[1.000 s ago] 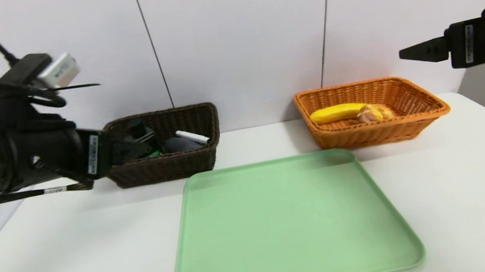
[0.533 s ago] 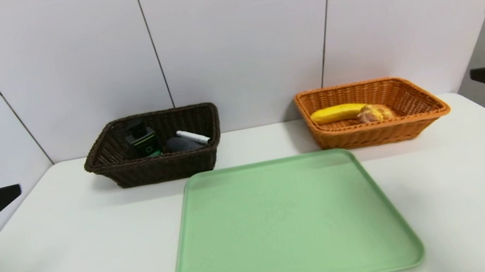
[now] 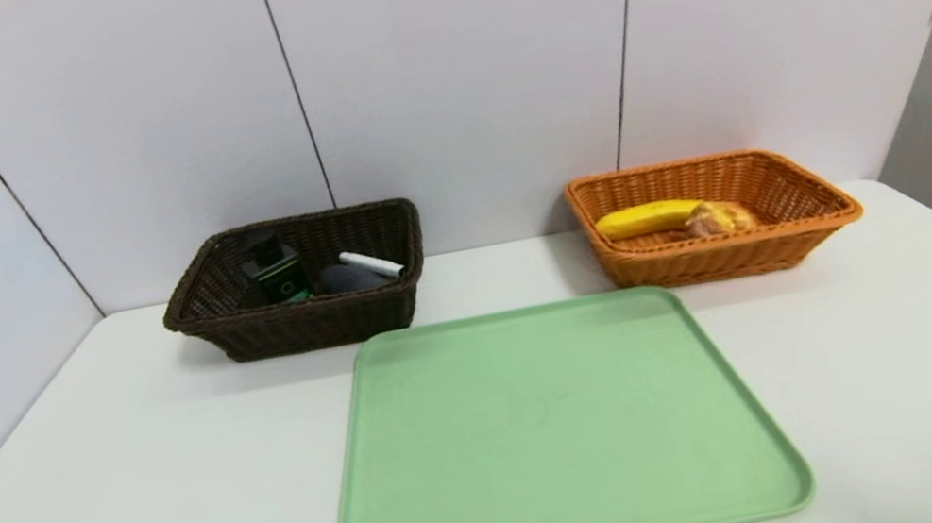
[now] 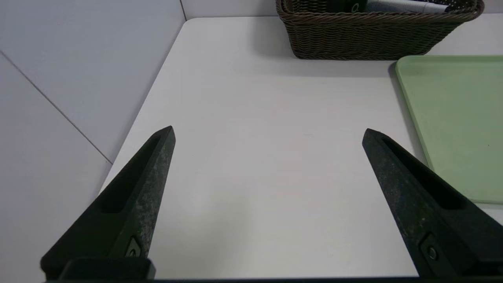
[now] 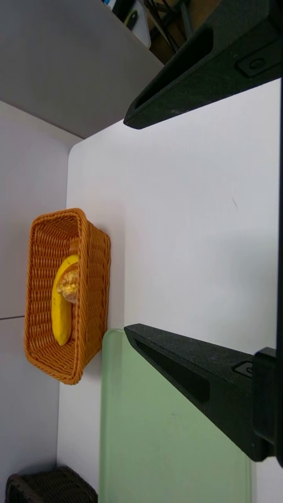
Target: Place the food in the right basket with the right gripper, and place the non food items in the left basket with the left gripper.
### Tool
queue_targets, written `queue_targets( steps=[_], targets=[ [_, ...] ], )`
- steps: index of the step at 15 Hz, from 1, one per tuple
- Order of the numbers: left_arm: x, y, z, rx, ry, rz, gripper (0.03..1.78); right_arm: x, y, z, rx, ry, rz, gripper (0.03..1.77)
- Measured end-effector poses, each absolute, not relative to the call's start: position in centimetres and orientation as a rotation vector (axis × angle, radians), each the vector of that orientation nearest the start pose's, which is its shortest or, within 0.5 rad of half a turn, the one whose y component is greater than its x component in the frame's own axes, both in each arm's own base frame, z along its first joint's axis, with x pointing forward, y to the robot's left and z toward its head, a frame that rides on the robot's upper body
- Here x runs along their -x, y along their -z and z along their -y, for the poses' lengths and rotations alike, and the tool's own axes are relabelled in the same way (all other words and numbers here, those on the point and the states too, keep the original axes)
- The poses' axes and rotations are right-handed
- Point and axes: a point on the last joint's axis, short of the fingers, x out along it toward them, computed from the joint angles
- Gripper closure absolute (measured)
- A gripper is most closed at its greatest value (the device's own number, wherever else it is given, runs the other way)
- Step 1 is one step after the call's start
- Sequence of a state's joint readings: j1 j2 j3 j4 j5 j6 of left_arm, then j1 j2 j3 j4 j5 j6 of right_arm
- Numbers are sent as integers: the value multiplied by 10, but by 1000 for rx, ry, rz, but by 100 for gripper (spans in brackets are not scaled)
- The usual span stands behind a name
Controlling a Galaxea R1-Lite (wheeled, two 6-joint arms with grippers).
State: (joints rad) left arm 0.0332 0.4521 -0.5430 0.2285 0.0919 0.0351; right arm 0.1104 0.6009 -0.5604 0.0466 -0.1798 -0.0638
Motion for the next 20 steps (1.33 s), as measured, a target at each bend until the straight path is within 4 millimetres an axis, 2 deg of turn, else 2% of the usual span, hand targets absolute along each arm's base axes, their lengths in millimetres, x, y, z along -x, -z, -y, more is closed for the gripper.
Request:
queue_targets(
  steps=[3,5,7,10,12,18,20],
  targets=[
    [31,-174,-1,-53,-96,-48,12,2,-200,5,99,87,14,9],
    [42,-151,-1,-100,-62,-4,12,9,-187,6,101,137,111,9],
    [44,-133,0,-176,-33,34,12,10,-181,8,113,210,208,9],
    [46,-124,0,-190,-26,49,12,15,-185,8,122,315,276,9],
    [46,-122,0,-190,-26,55,12,18,-181,7,130,312,281,9],
    [38,-111,-1,-169,-34,80,12,35,-139,3,163,142,278,9],
    [30,-101,0,-166,-30,116,12,32,-123,1,182,55,295,9]
  ],
)
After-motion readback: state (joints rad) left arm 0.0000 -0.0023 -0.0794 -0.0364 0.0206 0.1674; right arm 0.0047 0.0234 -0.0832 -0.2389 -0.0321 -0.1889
